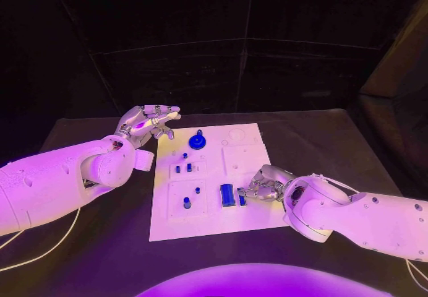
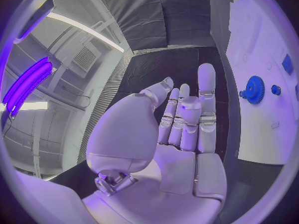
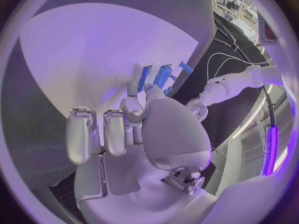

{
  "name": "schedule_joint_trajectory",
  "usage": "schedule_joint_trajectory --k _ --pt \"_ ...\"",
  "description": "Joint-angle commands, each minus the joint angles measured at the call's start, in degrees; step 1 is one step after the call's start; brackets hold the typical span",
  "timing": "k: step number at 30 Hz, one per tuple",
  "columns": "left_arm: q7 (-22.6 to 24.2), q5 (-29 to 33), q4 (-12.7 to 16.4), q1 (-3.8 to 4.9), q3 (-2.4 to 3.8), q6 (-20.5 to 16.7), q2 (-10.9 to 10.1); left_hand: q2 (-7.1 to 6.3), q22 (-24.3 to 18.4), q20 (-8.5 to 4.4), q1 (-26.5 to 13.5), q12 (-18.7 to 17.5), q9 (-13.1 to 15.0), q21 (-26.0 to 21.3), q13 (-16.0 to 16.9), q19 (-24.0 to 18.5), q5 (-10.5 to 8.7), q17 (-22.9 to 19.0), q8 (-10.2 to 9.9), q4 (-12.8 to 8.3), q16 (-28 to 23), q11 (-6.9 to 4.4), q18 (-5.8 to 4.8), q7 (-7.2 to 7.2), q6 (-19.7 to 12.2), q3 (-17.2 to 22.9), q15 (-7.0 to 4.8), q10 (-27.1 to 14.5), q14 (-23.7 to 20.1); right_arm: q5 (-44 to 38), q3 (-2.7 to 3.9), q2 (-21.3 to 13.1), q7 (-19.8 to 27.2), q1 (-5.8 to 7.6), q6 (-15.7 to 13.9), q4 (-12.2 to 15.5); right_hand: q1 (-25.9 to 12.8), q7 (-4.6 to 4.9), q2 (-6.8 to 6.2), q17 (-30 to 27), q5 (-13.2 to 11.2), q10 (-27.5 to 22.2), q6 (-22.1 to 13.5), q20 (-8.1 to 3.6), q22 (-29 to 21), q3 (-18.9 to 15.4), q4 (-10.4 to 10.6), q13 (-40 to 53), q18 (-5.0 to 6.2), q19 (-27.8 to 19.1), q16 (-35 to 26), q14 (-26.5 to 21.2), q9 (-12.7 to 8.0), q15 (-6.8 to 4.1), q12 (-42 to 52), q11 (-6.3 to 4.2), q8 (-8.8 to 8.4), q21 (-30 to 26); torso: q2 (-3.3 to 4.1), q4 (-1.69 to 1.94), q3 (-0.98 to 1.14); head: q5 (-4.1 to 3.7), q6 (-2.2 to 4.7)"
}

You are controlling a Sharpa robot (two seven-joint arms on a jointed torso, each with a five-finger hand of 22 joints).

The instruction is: Assemble the parts on the task board

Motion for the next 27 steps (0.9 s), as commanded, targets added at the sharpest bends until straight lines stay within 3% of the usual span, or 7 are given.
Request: schedule_joint_trajectory --k 1,3,5,16,22,25,27 --pt "0.2 0.1 0.1 0.09 0.05 0.6 0.1 0.35 -0.1 0.20 0.1 0.3 0.0 -0.4 0.1 -0.1 0.23 -0.1 0.1 -0.2 0.1 0.07 0.76 0.02 -0.2 -0.1 -0.07 -0.3 -0.3 -1.1 0.01 0.2 -0.9 0.07 0.4 -0.2 -1.7 0.46 0.27 2.3 -6.0 0.3 -0.2 -0.20 9.4 -1.5 0.0 0.1 -0.93 1.4 0.1 3.7 0.2 -0.23 0.0 -0.01 -0.11 0.1 -0.04 0.05 0.01 -0.08 0.03" --pt "0.2 0.1 0.0 0.09 0.05 0.6 0.1 0.35 -0.1 0.20 0.1 0.3 0.0 -0.4 0.1 -0.1 0.23 -0.1 0.1 -0.2 0.1 0.07 0.76 0.02 -0.2 -0.1 -0.07 -0.3 -0.3 -1.6 0.01 0.3 -1.0 0.07 0.4 -0.3 -2.5 0.50 0.55 2.1 -9.2 0.2 -0.3 -0.15 9.3 -2.5 0.0 0.0 -0.90 1.4 -0.1 3.6 0.4 -0.20 -0.3 0.03 -0.08 0.1 -0.06 0.09 0.02 -0.08 0.03" --pt "0.2 0.1 0.0 0.09 0.05 0.6 0.1 0.35 -0.1 0.20 0.1 0.3 0.0 -0.4 0.1 -0.1 0.23 -0.1 0.1 -0.2 0.1 0.07 0.76 0.02 -0.2 -0.1 -0.07 -0.3 -0.3 -1.9 0.01 0.3 -1.1 0.07 0.4 -0.3 -2.9 0.52 0.75 2.0 -10.5 0.1 -0.4 -0.12 9.3 -3.2 0.0 -0.1 -0.88 1.3 -0.2 3.6 0.5 -0.18 -0.5 0.07 -0.06 0.0 -0.07 0.03 0.04 -0.11 0.07" --pt "0.2 0.1 -0.1 0.08 0.05 0.7 0.2 0.35 -0.1 0.20 0.1 0.3 0.0 -0.4 0.1 -0.1 0.23 -0.1 0.1 -0.2 0.1 0.07 0.76 0.02 -0.2 -0.1 -0.07 -0.3 -0.3 -0.6 0.02 -1.5 3.7 0.07 0.0 0.8 0.0 0.95 0.97 0.4 -10.2 -0.9 -1.6 0.06 7.9 -4.0 -0.9 -1.3 -0.48 0.1 -1.3 3.3 0.7 0.07 -2.6 0.40 -0.49 -1.2 -0.05 -0.08 0.04 -0.24 0.39" --pt "0.4 0.1 -0.6 0.06 0.04 0.9 0.4 0.31 -0.1 0.22 -0.1 0.4 0.0 -0.4 0.1 -0.1 0.21 -0.2 0.1 -0.3 0.1 0.12 0.75 0.06 -0.3 -0.2 -0.04 -0.4 -0.4 13.1 0.04 -2.9 19.0 0.24 -5.5 -0.1 5.3 3.57 1.75 -7.2 -5.6 -6.0 -8.3 1.28 1.4 -3.9 -2.7 -8.2 1.36 -5.4 -6.8 1.4 -1.0 1.66 -12.7 2.48 -4.70 -7.1 -0.38 -0.14 0.11 -0.22 1.04" --pt "0.6 0.2 -1.2 0.02 0.03 0.8 0.5 0.23 -0.2 0.27 -0.5 0.6 0.0 -0.5 0.1 -0.2 0.19 -0.5 0.2 0.0 0.1 0.15 0.74 0.07 -0.3 -0.5 0.02 -0.5 -0.6 26.0 0.05 -3.1 30.2 1.09 -7.3 -2.2 9.4 4.79 2.89 -20.1 -5.0 -12.8 -10.5 2.16 -8.9 -2.8 -4.5 -17.6 4.10 -13.9 -17.5 -2.7 -1.7 2.55 -25.8 3.49 -6.28 -17.1 -0.85 -0.20 0.12 -0.14 1.63" --pt "0.8 0.2 -1.5 -0.05 0.03 0.7 0.6 0.07 -0.3 0.35 -1.1 0.8 0.0 -0.7 0.1 -0.5 0.19 -1.8 0.2 0.3 -0.6 0.12 0.72 0.01 -0.3 -1.1 0.10 -0.5 -1.3 33.3 0.06 -3.0 36.4 1.88 -7.3 -4.0 11.7 5.48 3.37 -33.2 -5.6 -15.3 -11.1 2.81 -19.1 -2.3 -5.4 -21.1 6.41 -21.6 -30.1 -7.1 -2.1 3.24 -29.9 4.17 -6.96 -27.8 -1.28 -0.25 0.12 -0.04 1.86"
